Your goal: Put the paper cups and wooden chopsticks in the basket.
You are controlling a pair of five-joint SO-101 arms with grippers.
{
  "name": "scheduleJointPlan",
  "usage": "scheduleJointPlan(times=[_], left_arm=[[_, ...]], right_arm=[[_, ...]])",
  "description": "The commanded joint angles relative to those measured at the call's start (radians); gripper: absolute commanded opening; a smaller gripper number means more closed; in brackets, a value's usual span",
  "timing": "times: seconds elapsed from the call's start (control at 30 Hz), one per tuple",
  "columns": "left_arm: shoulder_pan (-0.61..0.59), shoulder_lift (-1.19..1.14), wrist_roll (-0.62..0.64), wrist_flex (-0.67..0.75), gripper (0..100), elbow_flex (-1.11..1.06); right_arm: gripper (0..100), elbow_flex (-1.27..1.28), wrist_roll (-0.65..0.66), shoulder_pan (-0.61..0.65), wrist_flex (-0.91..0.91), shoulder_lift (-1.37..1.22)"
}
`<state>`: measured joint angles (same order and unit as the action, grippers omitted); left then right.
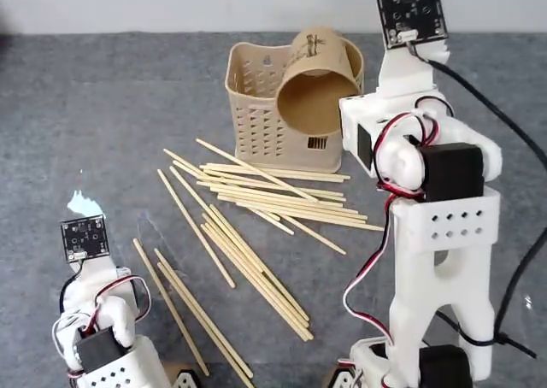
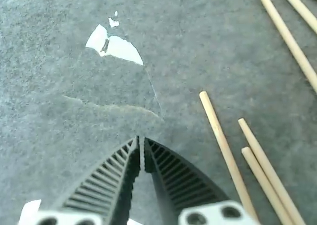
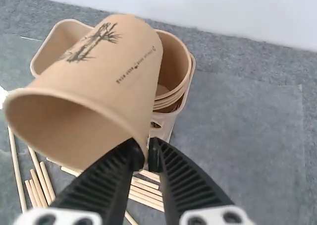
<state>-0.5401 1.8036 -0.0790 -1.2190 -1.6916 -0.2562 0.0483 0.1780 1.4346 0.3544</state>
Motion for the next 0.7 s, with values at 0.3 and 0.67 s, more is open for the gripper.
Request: scheduleJointPlan(times=[0.3,0.67], left_arm=[[0.005,0.017,-0.005,-0.021,1,0.008],[0.005,0.017,-0.006,-0.021,1,0.008]], right_arm=[[12.7,-0.149,-0.041,-0.012,-0.107,-0.125],[1.1,-0.313,0.017,-0.007,-0.085,-0.236]])
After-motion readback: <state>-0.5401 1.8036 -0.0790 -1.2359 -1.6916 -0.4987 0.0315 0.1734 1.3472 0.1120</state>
